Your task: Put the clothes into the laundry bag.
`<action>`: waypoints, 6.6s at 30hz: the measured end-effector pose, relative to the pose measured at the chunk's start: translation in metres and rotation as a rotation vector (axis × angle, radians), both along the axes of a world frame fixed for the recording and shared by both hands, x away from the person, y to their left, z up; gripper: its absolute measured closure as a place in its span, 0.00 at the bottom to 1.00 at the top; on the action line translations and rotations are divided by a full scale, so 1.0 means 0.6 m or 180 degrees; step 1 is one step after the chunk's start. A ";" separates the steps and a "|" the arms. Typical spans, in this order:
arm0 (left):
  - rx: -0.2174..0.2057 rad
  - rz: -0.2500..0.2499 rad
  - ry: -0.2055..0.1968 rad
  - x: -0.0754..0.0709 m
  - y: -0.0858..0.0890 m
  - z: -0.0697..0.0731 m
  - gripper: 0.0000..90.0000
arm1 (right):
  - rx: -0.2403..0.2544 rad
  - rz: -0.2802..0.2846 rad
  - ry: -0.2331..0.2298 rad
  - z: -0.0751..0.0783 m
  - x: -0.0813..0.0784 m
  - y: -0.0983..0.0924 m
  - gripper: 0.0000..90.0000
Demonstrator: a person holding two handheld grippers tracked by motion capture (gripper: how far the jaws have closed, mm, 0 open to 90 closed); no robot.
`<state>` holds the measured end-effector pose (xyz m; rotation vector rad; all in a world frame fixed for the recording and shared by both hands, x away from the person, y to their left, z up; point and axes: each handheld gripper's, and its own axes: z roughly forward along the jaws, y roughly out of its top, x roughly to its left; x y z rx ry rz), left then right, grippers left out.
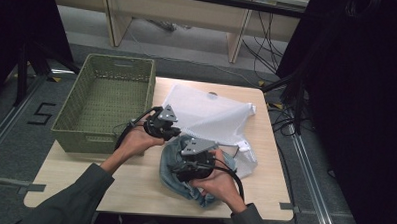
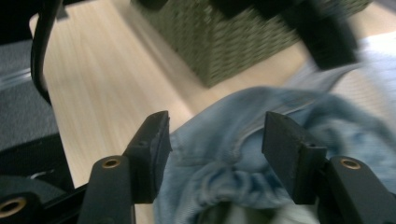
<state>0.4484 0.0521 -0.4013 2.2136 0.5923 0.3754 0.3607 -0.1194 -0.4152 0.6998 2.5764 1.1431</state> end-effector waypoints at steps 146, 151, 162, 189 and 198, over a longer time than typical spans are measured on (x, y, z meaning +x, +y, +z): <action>-0.0299 0.0364 0.0718 -0.125 -0.075 -0.154 0.47 | -0.0083 -0.1252 -0.0011 -0.014 0.109 -0.116 0.97; -0.0314 0.0502 0.0650 -0.109 -0.111 -0.173 0.41 | -0.0070 -0.1257 -0.0040 -0.016 0.109 -0.115 0.96; -0.0340 0.0629 0.0414 -0.085 -0.119 -0.197 0.95 | -0.0109 -0.1258 -0.0041 -0.016 0.107 -0.114 0.96; -0.0024 0.0253 0.0482 -0.155 -0.025 -0.176 0.98 | -0.0355 -0.0907 -0.0105 -0.010 0.075 -0.083 0.97; -0.0183 0.0362 0.0624 -0.148 -0.010 -0.178 0.77 | -0.0398 -0.0827 -0.0075 -0.014 0.068 -0.063 0.96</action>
